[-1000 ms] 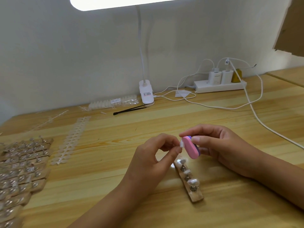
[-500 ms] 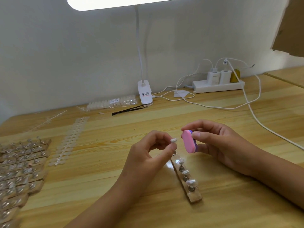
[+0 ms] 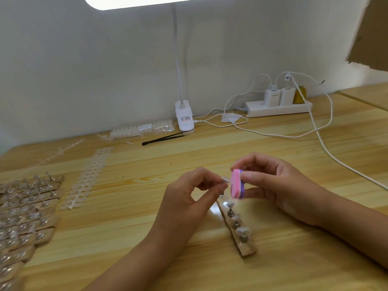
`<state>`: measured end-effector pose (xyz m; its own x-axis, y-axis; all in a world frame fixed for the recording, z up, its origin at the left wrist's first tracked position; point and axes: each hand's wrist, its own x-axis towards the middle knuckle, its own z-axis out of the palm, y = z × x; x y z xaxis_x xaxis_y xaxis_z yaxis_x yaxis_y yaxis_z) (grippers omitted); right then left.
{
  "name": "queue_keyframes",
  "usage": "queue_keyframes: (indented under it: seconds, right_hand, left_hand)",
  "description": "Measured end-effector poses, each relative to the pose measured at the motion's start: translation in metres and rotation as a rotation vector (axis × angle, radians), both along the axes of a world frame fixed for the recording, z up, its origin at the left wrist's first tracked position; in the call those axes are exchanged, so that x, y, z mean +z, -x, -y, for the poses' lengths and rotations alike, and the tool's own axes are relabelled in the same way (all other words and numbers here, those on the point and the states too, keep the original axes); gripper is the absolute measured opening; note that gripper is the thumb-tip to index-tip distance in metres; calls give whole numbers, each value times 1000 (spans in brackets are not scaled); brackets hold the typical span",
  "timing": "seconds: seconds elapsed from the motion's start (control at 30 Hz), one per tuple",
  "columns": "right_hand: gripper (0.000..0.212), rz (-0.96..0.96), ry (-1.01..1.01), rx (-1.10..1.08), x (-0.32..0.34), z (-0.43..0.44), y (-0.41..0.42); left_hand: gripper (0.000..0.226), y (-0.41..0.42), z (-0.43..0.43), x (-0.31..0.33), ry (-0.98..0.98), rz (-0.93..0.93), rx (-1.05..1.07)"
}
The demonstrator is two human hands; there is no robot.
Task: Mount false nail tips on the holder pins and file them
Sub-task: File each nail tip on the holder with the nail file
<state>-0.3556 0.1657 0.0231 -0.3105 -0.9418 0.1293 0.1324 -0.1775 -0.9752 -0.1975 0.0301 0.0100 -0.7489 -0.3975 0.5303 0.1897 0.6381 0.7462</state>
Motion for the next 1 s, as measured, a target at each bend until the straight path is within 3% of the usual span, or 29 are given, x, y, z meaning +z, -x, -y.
queue_keyframes:
  seconds: [0.07, 0.2, 0.33, 0.47, 0.63, 0.73, 0.87, 1.0]
  right_hand:
    - [18, 23, 18, -51, -1, 0, 2]
    - [15, -20, -20, 60, -2, -1, -1]
    - [19, 36, 17, -96, -1, 2, 3]
    - [13, 15, -12, 56, -1, 0, 0]
    - [11, 108, 14, -133, 0, 3, 7]
    - [15, 37, -19, 45, -1, 0, 3]
    - [23, 92, 33, -101, -1, 1, 9]
    - [19, 31, -36, 83, -1, -1, 5]
  left_hand:
    - [5, 0, 0, -1, 10, -3, 4]
    - [3, 1, 0, -1, 15, -2, 11]
    - [3, 1, 0, -2, -9, 2, 2]
    - [5, 1, 0, -1, 13, 13, -2]
    - [8, 0, -1, -2, -3, 31, -14]
    - [5, 0, 0, -1, 3, 35, -9]
    - [8, -1, 0, -1, 15, 49, -10]
    - [5, -1, -1, 0, 21, 46, -5]
